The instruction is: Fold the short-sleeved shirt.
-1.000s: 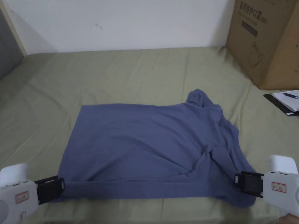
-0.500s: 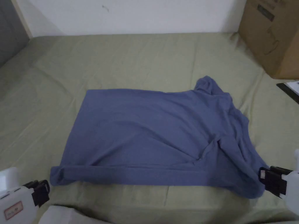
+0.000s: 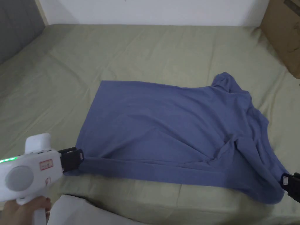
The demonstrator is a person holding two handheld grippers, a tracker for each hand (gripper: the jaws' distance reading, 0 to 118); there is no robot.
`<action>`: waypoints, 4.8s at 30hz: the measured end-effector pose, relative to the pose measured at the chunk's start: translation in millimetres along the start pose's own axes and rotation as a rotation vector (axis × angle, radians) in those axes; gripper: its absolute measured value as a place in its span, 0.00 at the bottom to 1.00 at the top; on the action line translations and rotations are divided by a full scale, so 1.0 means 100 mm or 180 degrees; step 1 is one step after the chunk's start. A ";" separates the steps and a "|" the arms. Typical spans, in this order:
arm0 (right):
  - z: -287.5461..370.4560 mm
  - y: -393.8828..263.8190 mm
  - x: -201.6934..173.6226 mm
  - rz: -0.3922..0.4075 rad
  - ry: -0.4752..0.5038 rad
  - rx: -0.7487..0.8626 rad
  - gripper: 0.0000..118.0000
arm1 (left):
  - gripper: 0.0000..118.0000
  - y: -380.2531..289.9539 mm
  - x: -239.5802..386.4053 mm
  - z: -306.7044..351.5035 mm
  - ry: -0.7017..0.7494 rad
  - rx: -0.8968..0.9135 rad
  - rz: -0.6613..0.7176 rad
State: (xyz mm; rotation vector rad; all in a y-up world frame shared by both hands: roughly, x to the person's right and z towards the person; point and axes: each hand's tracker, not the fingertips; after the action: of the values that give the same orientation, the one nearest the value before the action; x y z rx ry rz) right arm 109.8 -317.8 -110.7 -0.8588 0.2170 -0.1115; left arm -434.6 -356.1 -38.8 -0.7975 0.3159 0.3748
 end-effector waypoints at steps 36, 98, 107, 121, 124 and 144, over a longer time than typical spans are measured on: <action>-0.75 0.02 0.02 0.0580 -0.0177 -0.0685 0.07 | 0.05 -0.04 0.02 0.01 0.0016 -0.0242 -0.0275; -0.61 0.51 0.03 -0.0217 0.0011 0.0169 0.00 | 0.00 0.17 0.03 -0.16 0.0238 -0.0269 -0.0170; -0.64 0.44 -0.10 0.0016 -0.0257 0.0046 0.00 | 0.69 0.56 -0.07 -0.64 0.0270 -0.0379 -0.0010; -0.76 0.33 0.17 -0.0087 -0.0400 -0.0124 0.30 | 0.06 0.51 0.29 -0.88 0.0355 -0.0618 -0.0484; -0.86 0.38 0.23 -0.0177 -0.0280 -0.0125 0.76 | 0.05 0.54 0.30 -0.83 0.0313 -0.0607 -0.0537; -1.35 0.67 0.22 -0.0080 -0.0281 -0.0507 0.02 | 0.05 0.71 0.27 -0.59 0.0205 -0.0584 -0.0718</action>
State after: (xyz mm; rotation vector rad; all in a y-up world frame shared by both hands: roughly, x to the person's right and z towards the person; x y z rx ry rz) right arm 100.3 -378.1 -249.9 -1.0229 0.1336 -0.0801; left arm -449.6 -348.5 -133.5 -1.0160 0.2505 0.1676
